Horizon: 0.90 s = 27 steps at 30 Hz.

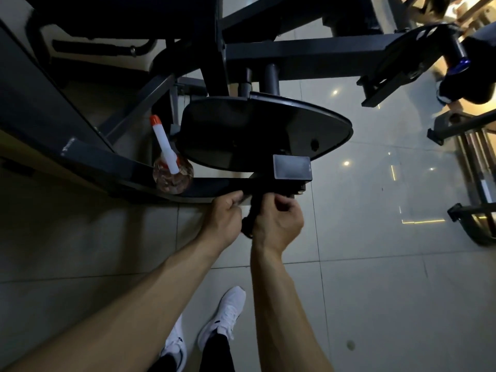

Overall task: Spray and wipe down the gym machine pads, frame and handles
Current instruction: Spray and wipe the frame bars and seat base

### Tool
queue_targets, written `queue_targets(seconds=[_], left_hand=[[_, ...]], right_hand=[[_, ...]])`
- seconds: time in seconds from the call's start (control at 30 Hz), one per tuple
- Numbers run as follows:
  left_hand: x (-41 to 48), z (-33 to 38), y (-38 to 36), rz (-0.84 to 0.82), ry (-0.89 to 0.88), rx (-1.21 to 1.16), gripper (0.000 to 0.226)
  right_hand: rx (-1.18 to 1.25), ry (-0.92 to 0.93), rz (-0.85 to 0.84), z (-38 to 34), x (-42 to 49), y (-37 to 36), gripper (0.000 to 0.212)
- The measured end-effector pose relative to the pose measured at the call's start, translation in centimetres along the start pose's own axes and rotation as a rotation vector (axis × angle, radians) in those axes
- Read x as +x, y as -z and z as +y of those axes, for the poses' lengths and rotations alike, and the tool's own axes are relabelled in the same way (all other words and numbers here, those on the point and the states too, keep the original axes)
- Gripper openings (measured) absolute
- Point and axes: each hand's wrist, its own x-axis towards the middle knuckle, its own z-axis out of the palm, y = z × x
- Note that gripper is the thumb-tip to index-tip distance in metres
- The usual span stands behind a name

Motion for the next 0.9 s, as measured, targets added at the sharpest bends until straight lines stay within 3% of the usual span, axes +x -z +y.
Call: queue_targets(seconds=[0.1, 0.27, 0.33, 0.43, 0.57, 0.67, 0.77, 0.9], left_hand=[[0.0, -0.4, 0.0, 0.012, 0.013, -0.062, 0.058], [0.1, -1.2, 0.3, 0.073, 0.044, -0.109, 0.049], [-0.1, -1.5, 0.3, 0.093, 0.042, -0.096, 0.052], [-0.2, -2.3, 0.8, 0.102, 0.082, -0.031, 0.059], [-0.1, -2.0, 0.8, 0.131, 0.079, -0.030, 0.052], [-0.5, -1.4, 0.1, 0.149, -0.004, 0.052, 0.048], [-0.4, -0.9, -1.0, 0.135, -0.043, 0.107, 0.039], [0.0, -0.1, -2.5, 0.120, -0.078, 0.164, 0.050]], right_hand=[[-0.003, -0.063, -0.002, 0.6, -0.9, -0.7, 0.011], [0.033, 0.031, 0.063, 0.5, 0.3, 0.3, 0.009], [0.021, -0.142, 0.017, 2.0, -0.4, -0.7, 0.011], [0.130, -0.546, -0.015, 4.9, -1.2, -1.1, 0.020], [0.573, -0.807, -0.319, 4.7, 0.5, -0.9, 0.027], [0.852, -0.988, -0.376, 4.0, 2.2, -0.8, 0.029], [0.765, -0.953, -0.391, 4.1, 2.7, -1.0, 0.025], [0.484, -0.684, -0.295, 3.8, 4.2, 1.2, 0.020]])
